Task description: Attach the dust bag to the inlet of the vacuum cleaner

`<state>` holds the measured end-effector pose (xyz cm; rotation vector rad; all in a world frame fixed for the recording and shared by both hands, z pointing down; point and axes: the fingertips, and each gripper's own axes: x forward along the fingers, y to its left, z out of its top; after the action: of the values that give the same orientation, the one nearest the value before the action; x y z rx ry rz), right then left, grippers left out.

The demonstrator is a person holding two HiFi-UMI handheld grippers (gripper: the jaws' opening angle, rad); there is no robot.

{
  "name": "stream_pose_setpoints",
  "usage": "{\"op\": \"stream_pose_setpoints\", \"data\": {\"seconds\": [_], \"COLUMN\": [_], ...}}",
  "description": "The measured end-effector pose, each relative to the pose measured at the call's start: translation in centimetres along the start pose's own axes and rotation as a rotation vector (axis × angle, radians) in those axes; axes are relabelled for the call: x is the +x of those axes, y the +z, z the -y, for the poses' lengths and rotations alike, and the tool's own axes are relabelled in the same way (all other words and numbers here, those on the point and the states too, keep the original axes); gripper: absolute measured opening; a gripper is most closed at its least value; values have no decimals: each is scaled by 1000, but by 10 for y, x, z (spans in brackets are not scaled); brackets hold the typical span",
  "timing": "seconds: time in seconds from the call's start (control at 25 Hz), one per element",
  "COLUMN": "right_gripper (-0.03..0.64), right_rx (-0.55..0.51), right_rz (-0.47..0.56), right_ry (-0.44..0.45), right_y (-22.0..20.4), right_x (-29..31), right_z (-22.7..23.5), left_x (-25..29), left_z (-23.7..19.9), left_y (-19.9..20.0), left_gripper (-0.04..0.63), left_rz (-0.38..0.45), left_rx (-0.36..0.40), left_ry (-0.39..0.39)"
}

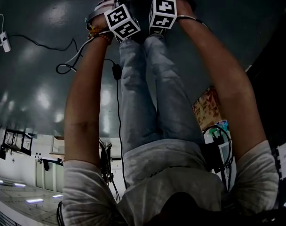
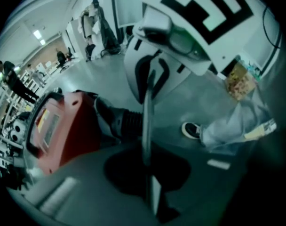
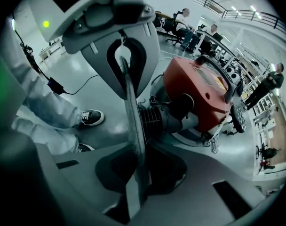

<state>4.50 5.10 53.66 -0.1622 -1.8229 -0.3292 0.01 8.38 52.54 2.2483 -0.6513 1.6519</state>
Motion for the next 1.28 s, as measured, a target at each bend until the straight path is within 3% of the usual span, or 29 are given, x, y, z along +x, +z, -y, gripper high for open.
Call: {"op": "stream_pose_setpoints", "data": {"seconds": [0.16, 0.48, 0.72, 1.16, 1.28], "right_gripper": [38, 37, 35, 35, 35], "right_rx": [-1, -1, -18, -77, -25], "right_rz": [-16, 0, 8, 4, 3], "right_ry": [4, -5, -4, -12, 12], "right_y": [-8, -1, 3, 10, 4], "right_x": [5, -5, -8, -6, 0], "right_z": [-4, -14, -15, -6, -4], "left_x": [-2, 3, 5, 9, 4], "left_z": [4, -1, 2, 4, 0], "left_y": [9, 2, -4, -9, -2], "left_gripper": [15, 17, 20, 15, 14], "left_rz": [11, 1, -10, 3, -7], "left_rx": [39, -14, 21, -11, 4], "left_ry": [0, -1, 18, 4, 10]}}
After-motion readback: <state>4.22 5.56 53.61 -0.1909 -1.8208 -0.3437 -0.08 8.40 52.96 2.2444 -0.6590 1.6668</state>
